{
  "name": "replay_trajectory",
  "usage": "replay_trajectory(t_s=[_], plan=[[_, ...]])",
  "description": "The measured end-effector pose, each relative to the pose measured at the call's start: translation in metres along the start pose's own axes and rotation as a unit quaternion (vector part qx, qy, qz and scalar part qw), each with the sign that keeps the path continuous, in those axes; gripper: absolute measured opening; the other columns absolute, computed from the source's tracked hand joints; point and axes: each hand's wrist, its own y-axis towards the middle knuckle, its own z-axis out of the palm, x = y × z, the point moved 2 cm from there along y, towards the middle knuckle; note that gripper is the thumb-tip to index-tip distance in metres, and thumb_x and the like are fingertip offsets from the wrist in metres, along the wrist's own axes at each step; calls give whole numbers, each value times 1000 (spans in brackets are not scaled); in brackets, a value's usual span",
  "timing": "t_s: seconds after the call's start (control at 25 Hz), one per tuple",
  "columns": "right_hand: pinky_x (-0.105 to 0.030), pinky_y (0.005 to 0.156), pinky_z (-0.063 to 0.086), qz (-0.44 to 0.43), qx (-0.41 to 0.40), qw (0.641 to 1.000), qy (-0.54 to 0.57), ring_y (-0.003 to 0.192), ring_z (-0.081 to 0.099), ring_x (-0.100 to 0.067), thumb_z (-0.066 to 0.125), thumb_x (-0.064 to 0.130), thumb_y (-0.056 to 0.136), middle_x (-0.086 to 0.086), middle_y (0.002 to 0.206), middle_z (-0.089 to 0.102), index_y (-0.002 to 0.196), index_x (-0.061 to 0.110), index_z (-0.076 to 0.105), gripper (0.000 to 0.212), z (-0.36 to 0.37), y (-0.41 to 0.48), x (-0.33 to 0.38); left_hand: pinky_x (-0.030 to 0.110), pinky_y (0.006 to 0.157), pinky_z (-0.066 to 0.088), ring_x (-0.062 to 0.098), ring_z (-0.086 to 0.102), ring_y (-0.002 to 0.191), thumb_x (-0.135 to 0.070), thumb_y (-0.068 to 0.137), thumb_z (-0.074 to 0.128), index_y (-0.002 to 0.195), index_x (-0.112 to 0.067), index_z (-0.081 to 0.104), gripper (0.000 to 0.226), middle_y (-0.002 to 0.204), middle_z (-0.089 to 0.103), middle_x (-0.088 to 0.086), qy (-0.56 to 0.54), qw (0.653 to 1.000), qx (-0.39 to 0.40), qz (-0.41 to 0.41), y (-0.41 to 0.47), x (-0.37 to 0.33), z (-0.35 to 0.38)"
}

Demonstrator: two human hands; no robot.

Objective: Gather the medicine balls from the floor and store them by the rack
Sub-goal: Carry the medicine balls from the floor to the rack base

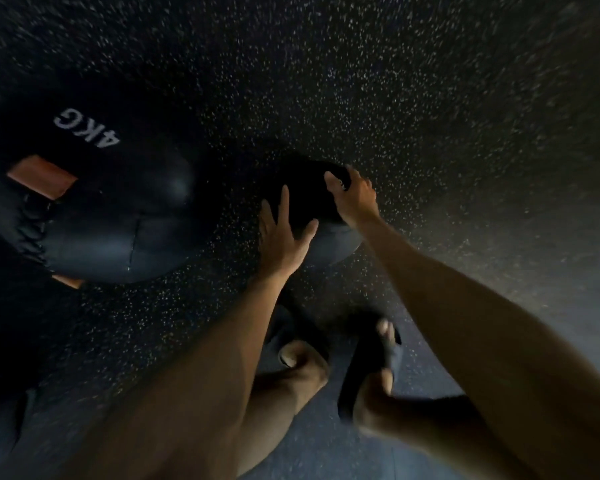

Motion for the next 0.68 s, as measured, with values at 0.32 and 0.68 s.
replay_trajectory(t_s=[0.32,0.68], plan=[[-45,124,19,-170,-102,980,-18,153,11,-23,38,59,101,-7,165,14,158,25,21,69,5,-32,7,57,115,32,41,26,146,-61,97,46,157,-41,19,69,163,19,14,-9,996,12,-88,103,-60,-43],[-58,112,30,-79,-101,991,-32,139,35,-33,31,64,99,-10,151,41,150,28,40,63,-41,106,93,47,118,26,28,19,151,-59,99,41,159,-30,17,71,166,13,10,-90,991,-89,-52,127,-102,-47]])
